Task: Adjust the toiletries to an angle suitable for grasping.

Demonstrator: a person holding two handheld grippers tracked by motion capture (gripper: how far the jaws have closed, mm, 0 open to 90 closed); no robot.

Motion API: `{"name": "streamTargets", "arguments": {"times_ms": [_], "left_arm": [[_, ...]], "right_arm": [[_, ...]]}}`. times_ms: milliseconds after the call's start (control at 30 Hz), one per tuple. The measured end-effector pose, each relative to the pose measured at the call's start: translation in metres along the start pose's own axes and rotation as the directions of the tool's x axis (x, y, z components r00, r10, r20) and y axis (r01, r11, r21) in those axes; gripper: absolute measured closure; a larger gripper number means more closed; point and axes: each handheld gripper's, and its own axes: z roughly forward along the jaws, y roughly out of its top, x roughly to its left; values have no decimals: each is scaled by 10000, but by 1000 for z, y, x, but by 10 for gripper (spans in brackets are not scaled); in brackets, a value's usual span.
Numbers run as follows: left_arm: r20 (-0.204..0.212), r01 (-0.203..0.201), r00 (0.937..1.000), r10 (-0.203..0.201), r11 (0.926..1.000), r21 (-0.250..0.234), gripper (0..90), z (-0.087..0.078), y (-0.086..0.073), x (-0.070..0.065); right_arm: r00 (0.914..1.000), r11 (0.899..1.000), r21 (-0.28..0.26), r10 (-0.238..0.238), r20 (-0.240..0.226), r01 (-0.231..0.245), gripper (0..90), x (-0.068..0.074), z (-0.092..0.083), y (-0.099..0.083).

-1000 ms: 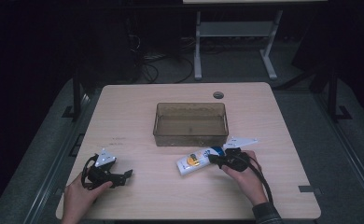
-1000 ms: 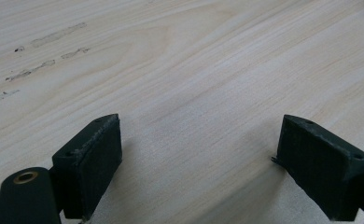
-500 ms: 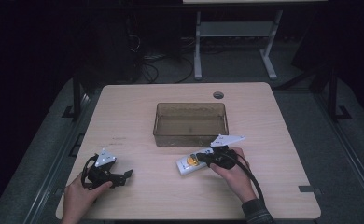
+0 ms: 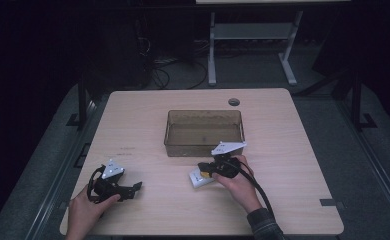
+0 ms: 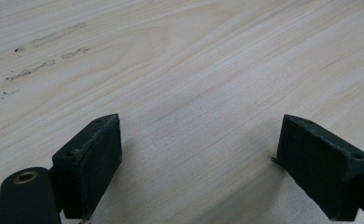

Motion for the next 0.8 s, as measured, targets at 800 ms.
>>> {"name": "streamTargets", "arguments": {"times_ms": [800], "left_arm": [[-2, 4, 10000, -4, 10000, 2, 128, 0, 0, 0]], "right_arm": [[10000, 9957, 925, -69, 8, 68, 900, 4, 44, 10]]}}
